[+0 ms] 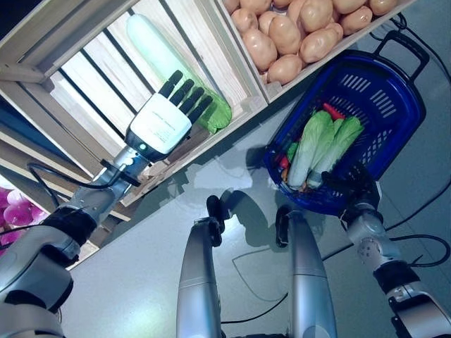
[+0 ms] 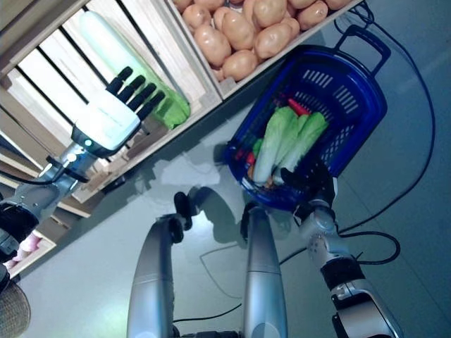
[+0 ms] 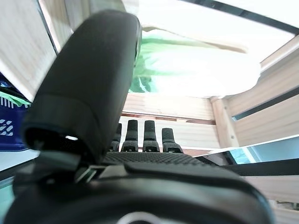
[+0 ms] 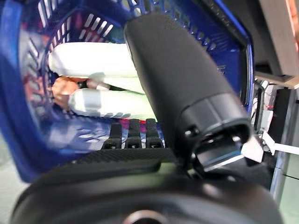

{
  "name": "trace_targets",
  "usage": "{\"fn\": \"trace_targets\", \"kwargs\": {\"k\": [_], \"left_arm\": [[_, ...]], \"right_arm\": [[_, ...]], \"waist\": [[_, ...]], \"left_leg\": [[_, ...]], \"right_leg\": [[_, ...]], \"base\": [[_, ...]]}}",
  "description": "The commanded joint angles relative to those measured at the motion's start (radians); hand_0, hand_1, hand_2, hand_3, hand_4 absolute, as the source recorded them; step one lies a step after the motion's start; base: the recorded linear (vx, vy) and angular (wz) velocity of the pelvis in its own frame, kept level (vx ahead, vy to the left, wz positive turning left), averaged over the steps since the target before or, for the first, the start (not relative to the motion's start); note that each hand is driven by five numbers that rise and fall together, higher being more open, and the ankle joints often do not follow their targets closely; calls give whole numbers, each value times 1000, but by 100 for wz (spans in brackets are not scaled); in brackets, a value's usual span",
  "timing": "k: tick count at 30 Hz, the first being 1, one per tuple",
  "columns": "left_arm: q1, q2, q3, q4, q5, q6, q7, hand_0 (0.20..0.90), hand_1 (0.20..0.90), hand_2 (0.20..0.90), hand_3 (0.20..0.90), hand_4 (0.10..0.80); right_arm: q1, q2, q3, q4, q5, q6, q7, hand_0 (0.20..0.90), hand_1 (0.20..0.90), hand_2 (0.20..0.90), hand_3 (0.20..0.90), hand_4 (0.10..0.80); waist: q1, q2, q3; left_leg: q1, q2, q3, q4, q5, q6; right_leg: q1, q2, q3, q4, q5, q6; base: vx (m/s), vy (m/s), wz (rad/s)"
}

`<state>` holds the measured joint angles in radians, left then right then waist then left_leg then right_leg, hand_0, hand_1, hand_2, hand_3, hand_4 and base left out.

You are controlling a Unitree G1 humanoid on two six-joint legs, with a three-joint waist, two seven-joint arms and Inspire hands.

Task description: Put vegetables into the basket

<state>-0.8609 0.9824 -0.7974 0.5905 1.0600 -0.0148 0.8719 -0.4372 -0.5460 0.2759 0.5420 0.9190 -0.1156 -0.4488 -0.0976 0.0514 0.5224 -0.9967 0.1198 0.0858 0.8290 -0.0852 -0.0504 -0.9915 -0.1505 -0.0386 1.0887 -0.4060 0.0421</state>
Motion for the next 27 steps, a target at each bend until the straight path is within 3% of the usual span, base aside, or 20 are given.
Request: {"fn": "trace_targets", "kwargs": {"k": [1, 9, 14, 15, 19, 27], "left_arm": [[-113, 10, 75, 1, 10, 55, 31, 900, 900, 900, 900, 800], [-124, 0, 64, 14, 22, 47, -1, 900, 900, 900, 900, 800], [-155, -13, 46, 23, -52, 62, -34, 900, 900, 900, 900, 800], [-170, -14, 42, 31, -61, 69, -34, 900, 900, 900, 900, 800], [-171, -26, 38, 57, -107, 92, -97, 900, 900, 900, 900, 800], [-185, -43, 22, 108, -144, 63, -174, 900, 900, 900, 900, 800]], "right_arm": [[-3, -61, -59, -117, -1, -41, -25, 900, 900, 900, 900, 800], [14, -57, -65, -142, -3, -33, -36, 900, 900, 900, 900, 800], [4, -59, -61, -162, 1, -31, -49, 900, 900, 900, 900, 800], [-7, -60, -60, -166, 2, -31, -53, 900, 900, 900, 900, 800], [8, -62, -69, -173, 5, -25, -51, 900, 900, 900, 900, 800], [7, -56, -79, -176, -7, -13, -52, 900, 900, 900, 900, 800]], "waist": [[-17, -16, -2], [-24, -23, -2], [-31, -29, -2], [-33, -30, -2], [-38, -34, -2], [-46, -38, -2]], "left_leg": [[54, 12, 37, 34, -150, 8], [65, 20, 34, 49, -178, 2], [57, 23, 34, 57, -181, 4], [37, 26, 41, 52, -159, 11], [55, 27, 39, 77, -194, 6], [65, 33, 50, 75, -195, 6]], "right_leg": [[15, -1, 11, -102, 145, -2], [31, -5, 15, -95, 124, 6], [26, -1, 19, -98, 128, 9], [4, -2, 18, -103, 151, 2], [26, -4, 21, -92, 126, 9], [36, -5, 23, -105, 135, 13]], "base": [[24, 18, -4], [53, -1, -4], [-4, -3, -5], [10, 17, -5], [28, 17, -5], [6, 19, -5]]}}
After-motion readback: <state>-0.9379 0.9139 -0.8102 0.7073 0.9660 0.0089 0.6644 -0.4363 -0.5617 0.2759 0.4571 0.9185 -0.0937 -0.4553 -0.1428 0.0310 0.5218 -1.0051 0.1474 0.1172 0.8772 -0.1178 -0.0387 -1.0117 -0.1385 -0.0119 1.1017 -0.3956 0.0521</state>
